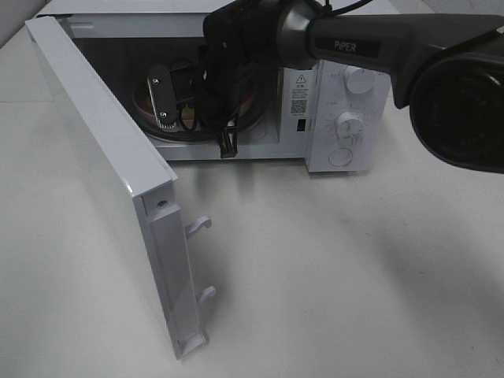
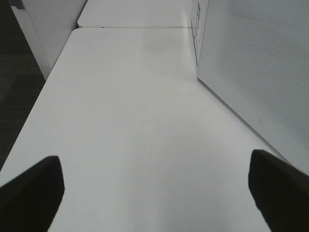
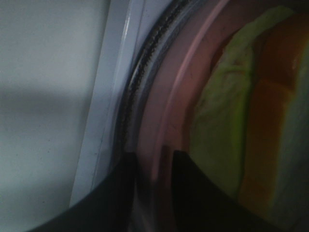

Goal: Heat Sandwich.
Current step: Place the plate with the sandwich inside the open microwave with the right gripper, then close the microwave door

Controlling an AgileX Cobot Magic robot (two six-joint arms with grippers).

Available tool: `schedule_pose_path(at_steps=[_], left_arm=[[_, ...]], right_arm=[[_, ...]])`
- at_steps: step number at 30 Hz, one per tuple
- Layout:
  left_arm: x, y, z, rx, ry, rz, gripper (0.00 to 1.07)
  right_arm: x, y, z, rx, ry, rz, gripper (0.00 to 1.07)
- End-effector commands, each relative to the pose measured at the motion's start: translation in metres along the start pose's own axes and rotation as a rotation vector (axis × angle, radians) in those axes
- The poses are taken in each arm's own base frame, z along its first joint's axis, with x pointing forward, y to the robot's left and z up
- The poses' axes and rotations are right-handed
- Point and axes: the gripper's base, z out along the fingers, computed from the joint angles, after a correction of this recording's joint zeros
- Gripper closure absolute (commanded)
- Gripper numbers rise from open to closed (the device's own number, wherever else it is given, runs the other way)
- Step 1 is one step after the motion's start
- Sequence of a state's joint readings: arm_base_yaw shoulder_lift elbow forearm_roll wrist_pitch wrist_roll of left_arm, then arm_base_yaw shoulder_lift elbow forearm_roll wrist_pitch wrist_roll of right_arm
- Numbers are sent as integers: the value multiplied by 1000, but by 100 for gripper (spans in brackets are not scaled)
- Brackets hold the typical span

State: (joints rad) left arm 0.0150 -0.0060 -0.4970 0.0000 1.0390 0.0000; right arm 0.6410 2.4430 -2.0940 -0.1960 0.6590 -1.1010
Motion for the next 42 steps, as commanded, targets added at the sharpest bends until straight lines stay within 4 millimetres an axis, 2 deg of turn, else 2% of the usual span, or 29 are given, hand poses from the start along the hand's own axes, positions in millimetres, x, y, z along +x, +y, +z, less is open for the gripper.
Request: schedule_pose_path(at_steps=[1,2,3,5,8,9,19,42], left_arm=[[2,0,-3,-4,-27,-2,9],[2,0,-3,-4,-27,-2,9],[2,0,-3,-4,-27,-2,9],[2,0,-3,-4,-27,-2,9],[2,0,-3,-4,-27,-2,9],[2,0,-3,-4,-27,-2,9],[2,0,-3,-4,-27,-2,9],[2,0,-3,-4,-27,-2,9]], right_arm=[[0,-7,-7,29,-5,12,59],[0,-7,-7,30,-6,13,54],[0,-7,-8,29,-9,38,43],[0,-7,-8,30,-9,50,40],[0,-9,-11,35,-13,100,27],[0,-9,-12,36,-14,109,26],[-1,-9,-23,56,-28,142,27],[15,27,-57,20,-33,125,31]])
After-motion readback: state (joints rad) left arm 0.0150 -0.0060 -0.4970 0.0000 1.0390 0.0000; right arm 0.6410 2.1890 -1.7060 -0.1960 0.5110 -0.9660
